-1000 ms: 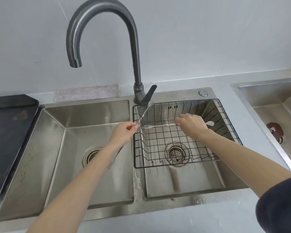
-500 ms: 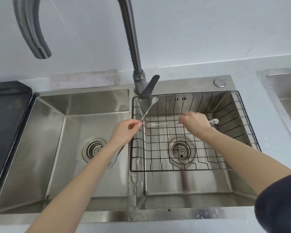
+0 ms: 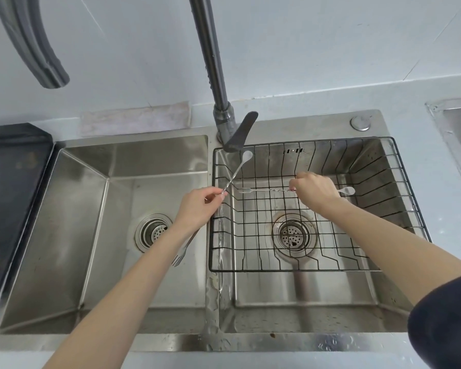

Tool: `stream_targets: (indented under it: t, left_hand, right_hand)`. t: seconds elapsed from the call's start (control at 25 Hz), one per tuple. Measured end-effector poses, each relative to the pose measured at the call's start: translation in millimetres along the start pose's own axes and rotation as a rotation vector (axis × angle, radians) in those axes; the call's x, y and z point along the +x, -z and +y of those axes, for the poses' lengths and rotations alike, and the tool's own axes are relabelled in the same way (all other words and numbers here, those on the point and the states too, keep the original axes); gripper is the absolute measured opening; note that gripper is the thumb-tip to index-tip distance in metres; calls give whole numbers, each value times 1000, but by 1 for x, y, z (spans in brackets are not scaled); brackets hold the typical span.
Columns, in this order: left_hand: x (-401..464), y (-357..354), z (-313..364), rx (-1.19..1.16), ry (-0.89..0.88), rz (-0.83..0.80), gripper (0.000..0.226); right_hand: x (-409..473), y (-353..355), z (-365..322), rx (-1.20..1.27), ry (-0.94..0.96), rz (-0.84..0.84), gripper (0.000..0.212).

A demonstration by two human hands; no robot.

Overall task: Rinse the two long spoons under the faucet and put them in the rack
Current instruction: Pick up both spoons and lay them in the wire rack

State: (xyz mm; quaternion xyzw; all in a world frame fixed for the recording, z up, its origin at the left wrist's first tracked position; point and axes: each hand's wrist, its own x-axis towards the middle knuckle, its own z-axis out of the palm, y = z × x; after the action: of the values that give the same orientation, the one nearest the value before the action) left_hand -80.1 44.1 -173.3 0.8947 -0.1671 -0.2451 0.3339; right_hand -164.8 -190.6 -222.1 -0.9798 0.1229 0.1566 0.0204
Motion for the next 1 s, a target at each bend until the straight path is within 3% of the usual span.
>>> stream_targets:
  t: [0.4, 0.6, 1.0]
  left_hand:
    - [-9, 6, 3, 22, -8, 23, 27]
    - [-13, 6, 8, 16, 3, 24, 26]
    - [-18, 4, 43, -156, -4, -51, 23]
  right_hand:
    - [-8, 3, -5, 37, -17, 2, 41]
    - [-12, 7, -11, 88, -61, 16, 34]
    - [-54, 42, -78, 1003, -143, 105, 25]
